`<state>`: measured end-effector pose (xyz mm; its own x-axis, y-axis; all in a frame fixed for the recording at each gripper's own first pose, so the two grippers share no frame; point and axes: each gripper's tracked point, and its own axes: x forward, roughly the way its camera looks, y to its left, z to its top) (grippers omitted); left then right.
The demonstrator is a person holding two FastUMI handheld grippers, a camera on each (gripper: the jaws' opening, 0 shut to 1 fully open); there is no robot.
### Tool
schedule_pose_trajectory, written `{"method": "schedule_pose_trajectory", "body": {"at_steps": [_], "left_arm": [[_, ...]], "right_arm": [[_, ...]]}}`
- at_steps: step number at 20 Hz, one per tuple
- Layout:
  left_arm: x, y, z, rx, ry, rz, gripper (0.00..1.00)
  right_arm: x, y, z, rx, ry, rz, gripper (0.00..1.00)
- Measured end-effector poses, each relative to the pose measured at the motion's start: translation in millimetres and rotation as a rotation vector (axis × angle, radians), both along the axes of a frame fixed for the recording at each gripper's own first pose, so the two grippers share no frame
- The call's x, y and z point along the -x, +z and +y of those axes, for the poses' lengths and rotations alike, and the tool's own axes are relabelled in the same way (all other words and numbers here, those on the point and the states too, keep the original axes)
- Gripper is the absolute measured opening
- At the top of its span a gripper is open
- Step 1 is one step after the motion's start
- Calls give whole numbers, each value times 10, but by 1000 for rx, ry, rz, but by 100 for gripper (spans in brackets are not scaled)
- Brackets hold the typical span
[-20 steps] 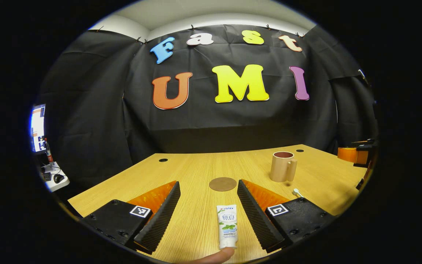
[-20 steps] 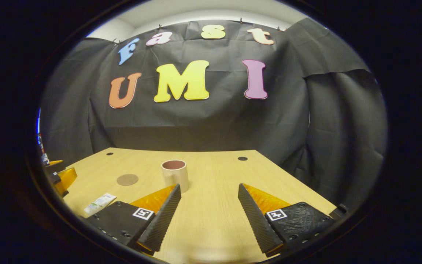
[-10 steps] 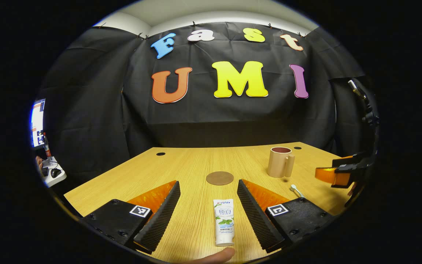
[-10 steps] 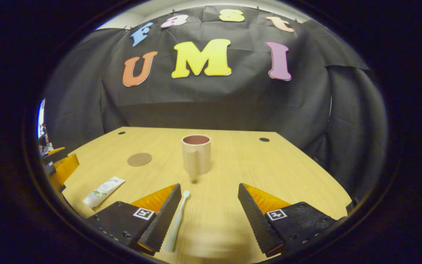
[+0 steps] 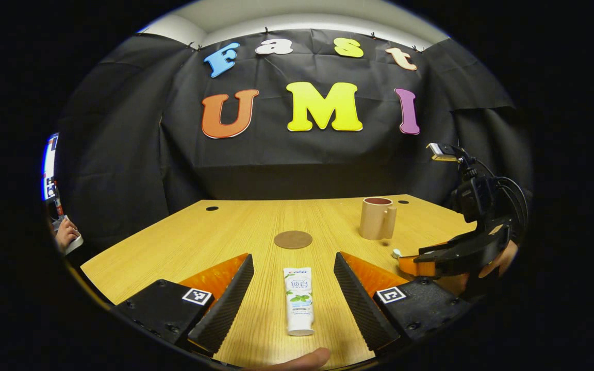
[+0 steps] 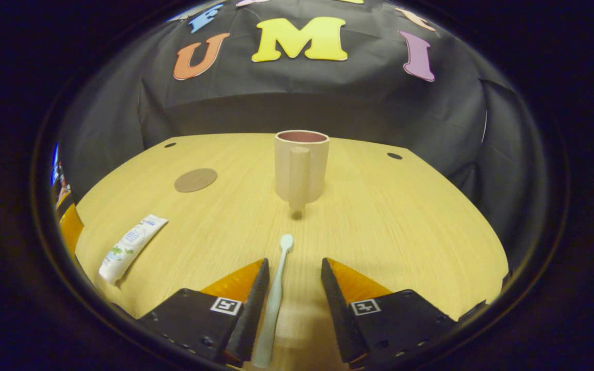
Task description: Put the toothbrush and toothpaste on the desktop into the cup, then pick up the cup and place it on the coaster on the desktop.
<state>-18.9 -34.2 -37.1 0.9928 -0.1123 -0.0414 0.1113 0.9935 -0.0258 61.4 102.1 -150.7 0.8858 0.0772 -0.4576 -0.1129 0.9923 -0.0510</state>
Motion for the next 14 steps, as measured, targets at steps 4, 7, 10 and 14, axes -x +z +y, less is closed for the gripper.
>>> {"method": "schedule_pose_trajectory", "body": {"at_steps": [4,7,10,14], "left_arm": [[-8,-116,-3,-3,-2,43,100],[-53,-238,14,-8,1,95,100],[-89,-341,32,0,7,147,100],[-114,-457,22,-9,14,217,100]], "right_arm": [[7,-2,-12,24,-6,1,31],[1,-31,-1,-7,-6,9,9],[3,-22,-49,-35,2,11,2],[69,29,-93,-77,18,-13,0]]}}
